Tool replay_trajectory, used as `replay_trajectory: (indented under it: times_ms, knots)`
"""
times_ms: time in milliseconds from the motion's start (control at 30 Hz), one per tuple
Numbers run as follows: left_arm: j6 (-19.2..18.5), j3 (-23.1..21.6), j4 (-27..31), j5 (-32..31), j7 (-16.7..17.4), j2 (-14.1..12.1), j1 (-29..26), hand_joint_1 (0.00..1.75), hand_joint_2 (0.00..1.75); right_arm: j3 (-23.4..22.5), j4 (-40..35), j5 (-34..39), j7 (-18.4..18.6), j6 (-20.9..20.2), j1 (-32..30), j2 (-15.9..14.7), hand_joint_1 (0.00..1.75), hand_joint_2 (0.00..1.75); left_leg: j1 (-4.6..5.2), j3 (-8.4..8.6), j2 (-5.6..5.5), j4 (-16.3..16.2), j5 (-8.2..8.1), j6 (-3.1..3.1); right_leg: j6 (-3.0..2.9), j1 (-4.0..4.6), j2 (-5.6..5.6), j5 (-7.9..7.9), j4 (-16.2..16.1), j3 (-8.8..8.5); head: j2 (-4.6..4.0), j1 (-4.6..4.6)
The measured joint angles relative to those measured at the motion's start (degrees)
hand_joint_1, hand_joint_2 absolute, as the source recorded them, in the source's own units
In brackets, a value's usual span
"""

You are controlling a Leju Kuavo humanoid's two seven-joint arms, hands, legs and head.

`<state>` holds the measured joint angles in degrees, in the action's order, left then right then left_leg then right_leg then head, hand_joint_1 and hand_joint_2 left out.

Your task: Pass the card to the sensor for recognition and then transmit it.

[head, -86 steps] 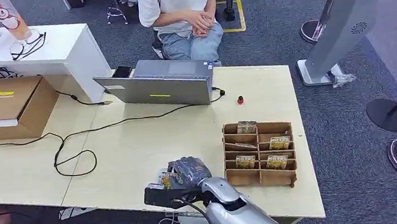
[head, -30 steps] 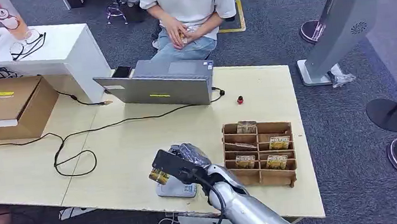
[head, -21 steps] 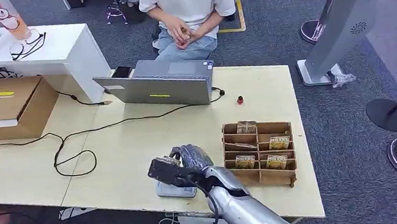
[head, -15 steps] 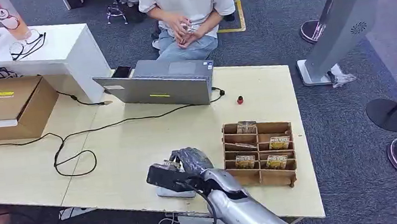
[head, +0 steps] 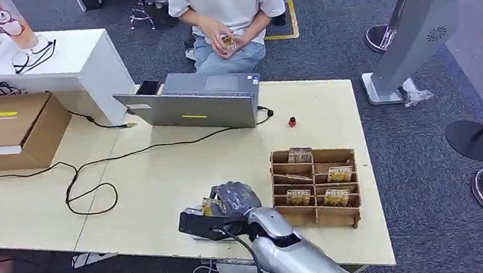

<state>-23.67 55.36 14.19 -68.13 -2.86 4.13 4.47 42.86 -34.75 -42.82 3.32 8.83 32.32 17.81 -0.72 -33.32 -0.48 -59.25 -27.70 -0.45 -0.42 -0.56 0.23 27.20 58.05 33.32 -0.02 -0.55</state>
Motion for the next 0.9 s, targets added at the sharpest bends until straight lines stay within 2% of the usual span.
replay_trajectory:
  times_ms: [900]
  knots:
    - [-0.1, -1.3, 0.7, 0.5, 0.3, 0.2, -0.1, 0.00, 0.00, 0.7, 1.2, -6.6, 0.5, 1.9, 0.1, 0.1, 1.75, 1.75, 0.00, 0.00, 0.00, 0.0, 0.00, 0.00, 0.00, 0.00, 0.00, 0.00, 0.0, 0.00, 0.00, 0.00]
